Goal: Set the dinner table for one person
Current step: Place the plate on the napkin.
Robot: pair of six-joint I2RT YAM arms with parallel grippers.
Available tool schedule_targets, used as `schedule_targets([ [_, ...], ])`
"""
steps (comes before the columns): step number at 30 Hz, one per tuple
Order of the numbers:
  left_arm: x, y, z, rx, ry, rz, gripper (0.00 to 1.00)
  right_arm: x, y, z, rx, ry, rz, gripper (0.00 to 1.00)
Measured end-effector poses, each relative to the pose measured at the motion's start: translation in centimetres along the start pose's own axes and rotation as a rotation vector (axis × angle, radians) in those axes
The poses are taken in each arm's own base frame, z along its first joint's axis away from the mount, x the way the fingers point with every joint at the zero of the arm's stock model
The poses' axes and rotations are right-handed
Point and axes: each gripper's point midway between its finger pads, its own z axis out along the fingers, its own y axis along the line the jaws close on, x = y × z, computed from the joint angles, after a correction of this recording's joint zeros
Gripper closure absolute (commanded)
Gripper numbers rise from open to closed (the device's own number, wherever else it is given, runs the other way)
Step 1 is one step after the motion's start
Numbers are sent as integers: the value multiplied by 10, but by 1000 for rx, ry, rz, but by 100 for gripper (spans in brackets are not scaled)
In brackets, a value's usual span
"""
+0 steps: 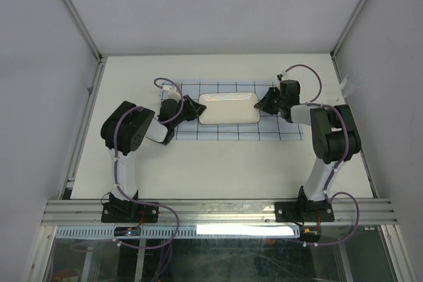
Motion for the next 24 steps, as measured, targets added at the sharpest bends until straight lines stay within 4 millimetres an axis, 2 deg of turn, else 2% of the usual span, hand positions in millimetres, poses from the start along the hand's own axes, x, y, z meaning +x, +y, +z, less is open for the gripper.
schedule_targets([
  [6, 2, -5, 1, 20, 5, 9, 62, 0, 0, 0, 0, 0, 0, 100],
  [8, 2, -5, 1, 23, 6, 11, 56, 0, 0, 0, 0, 0, -1, 100],
  [12, 3, -7, 0, 32, 10, 16, 57, 0, 0, 0, 1, 2, -2, 100],
  [21, 2, -12, 0, 54, 12, 24, 42, 0, 0, 0, 5, 8, -1, 100],
  [22, 2, -12, 0, 55, 12, 24, 41, 0, 0, 0, 5, 8, -2, 25],
  [23, 2, -12, -1, 56, 12, 24, 40, 0, 0, 0, 5, 8, -2, 4],
  [24, 1, -12, -1, 57, 11, 25, 39, -1, -1, 0, 10, 5, 3, 1],
])
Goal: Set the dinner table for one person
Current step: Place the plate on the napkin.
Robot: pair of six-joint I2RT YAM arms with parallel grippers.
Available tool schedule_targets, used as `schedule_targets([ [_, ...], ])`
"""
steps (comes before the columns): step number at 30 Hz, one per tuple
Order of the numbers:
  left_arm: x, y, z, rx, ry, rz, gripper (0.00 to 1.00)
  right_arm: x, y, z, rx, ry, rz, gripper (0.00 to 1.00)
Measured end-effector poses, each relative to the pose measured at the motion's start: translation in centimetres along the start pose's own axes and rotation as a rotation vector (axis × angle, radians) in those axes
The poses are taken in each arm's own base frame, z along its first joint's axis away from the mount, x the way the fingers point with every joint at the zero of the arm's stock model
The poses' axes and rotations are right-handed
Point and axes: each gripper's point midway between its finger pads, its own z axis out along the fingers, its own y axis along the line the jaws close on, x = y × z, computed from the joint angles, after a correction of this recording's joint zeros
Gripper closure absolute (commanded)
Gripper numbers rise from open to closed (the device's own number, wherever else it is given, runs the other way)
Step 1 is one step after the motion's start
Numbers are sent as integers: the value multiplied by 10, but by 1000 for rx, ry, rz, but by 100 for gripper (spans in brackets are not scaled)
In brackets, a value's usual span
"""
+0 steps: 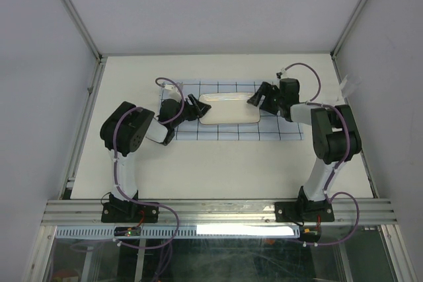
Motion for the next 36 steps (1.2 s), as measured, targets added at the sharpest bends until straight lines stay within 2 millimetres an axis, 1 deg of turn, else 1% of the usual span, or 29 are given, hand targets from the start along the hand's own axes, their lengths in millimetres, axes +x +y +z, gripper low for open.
schedule_targets([
  [1, 0, 0, -1, 1, -1, 2, 38, -2, -2, 1, 12, -9, 4, 1],
  [2, -1, -1, -2, 1, -1, 4, 38, -9, 9, 0, -32, -24, -2, 1],
  [3, -1, -1, -3, 0, -1, 7, 38, -19, 13, 1, -29, -59, -25, 1],
  [4, -3, 1, -4, -3, -5, 8, 38, -27, 15, 2, -30, -80, -34, 1],
  [5, -4, 1, -5, -4, -6, 9, 38, -30, 13, 3, -27, -89, -31, 1],
  [7, -7, 3, -8, -9, -12, 9, 38, -30, 3, 6, -31, -93, 10, 1],
  [9, -9, 6, -11, -16, -15, 8, 37, -35, -1, 5, -53, -108, 38, 1],
  [11, -10, 9, -13, -22, -16, 6, 37, -39, -3, 5, -63, -123, 54, 1],
  [15, -13, 13, -18, -34, -23, 5, 36, -41, -6, 5, -55, -133, 54, 1],
  [20, -21, 12, -22, -33, -40, 6, 34, -42, -9, 3, -28, -133, 39, 1],
  [25, -40, 3, -29, -21, -75, 24, 32, -41, -16, -9, 39, -110, 37, 1],
  [29, -57, -9, -35, -11, -99, 63, 31, -47, -10, -22, 57, -106, 34, 1],
  [34, -76, -27, -45, -6, -126, 113, 30, -76, -6, -44, 114, -176, -53, 1],
  [36, -83, -34, -51, -4, -136, 134, 29, -85, -4, -52, 127, -198, -80, 1],
])
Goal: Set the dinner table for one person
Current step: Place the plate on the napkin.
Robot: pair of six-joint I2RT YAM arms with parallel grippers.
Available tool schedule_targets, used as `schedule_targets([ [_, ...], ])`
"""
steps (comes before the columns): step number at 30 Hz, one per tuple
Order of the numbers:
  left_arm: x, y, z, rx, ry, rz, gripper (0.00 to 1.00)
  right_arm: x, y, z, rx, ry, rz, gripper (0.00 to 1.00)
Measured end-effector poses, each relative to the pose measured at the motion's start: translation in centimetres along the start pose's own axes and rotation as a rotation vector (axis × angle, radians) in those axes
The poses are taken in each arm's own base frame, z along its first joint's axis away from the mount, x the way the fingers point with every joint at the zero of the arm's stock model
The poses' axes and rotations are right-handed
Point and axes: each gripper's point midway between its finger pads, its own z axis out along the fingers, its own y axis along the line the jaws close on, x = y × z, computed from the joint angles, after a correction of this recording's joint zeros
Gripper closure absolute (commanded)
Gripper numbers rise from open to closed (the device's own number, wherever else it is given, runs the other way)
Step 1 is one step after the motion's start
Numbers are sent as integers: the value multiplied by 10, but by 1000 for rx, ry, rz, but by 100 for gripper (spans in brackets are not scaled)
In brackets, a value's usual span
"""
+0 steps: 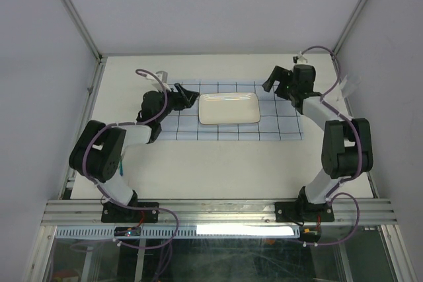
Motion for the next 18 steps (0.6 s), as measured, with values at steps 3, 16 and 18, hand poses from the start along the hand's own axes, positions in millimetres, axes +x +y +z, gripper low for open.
schedule_targets([
  [3, -13, -9, -6, 0, -18, 22, 28, -11, 1, -9, 14, -23, -37, 1],
  [16, -15, -9, -11, -22, 2, 24, 28, -9, 0, -24, 25, 8, -96, 1],
  [18, -4, -2, -7, -32, 26, 4, 29, -9, 2, -24, 14, 11, -96, 1],
])
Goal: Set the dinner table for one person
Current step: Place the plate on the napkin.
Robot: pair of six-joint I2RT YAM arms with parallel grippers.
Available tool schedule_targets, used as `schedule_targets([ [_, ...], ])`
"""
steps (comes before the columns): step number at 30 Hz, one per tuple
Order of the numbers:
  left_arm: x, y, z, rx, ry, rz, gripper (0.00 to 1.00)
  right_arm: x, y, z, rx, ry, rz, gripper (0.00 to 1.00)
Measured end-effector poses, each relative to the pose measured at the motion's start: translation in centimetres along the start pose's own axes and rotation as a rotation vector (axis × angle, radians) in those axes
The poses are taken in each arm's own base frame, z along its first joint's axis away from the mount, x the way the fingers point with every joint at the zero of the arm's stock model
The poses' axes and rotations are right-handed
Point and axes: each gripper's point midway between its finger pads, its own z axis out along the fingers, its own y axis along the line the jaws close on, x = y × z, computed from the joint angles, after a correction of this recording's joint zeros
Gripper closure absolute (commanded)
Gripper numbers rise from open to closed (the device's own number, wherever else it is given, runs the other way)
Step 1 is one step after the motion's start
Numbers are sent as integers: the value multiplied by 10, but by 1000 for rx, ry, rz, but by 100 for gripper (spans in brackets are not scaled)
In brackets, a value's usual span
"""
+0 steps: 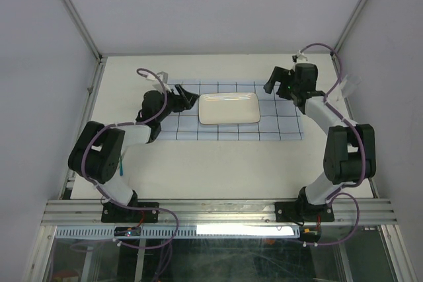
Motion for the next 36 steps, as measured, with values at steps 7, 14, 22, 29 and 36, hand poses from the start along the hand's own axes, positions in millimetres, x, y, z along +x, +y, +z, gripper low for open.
schedule_targets([
  [7, 32, 18, 7, -30, 80, -51, 31, 15, 3, 12, -25, 51, 1, 2],
  [14, 49, 25, 10, -31, 122, -85, 31, 41, 6, 26, -39, 123, -1, 3],
  [22, 47, 23, 12, -22, 119, -91, 31, 54, 19, 32, -71, 155, -17, 3],
  [29, 43, 24, 13, -23, 111, -93, 30, 58, 19, 36, -78, 164, -14, 2],
  [36, 42, 23, 15, -20, 109, -93, 30, 66, 17, 41, -77, 186, -11, 3],
])
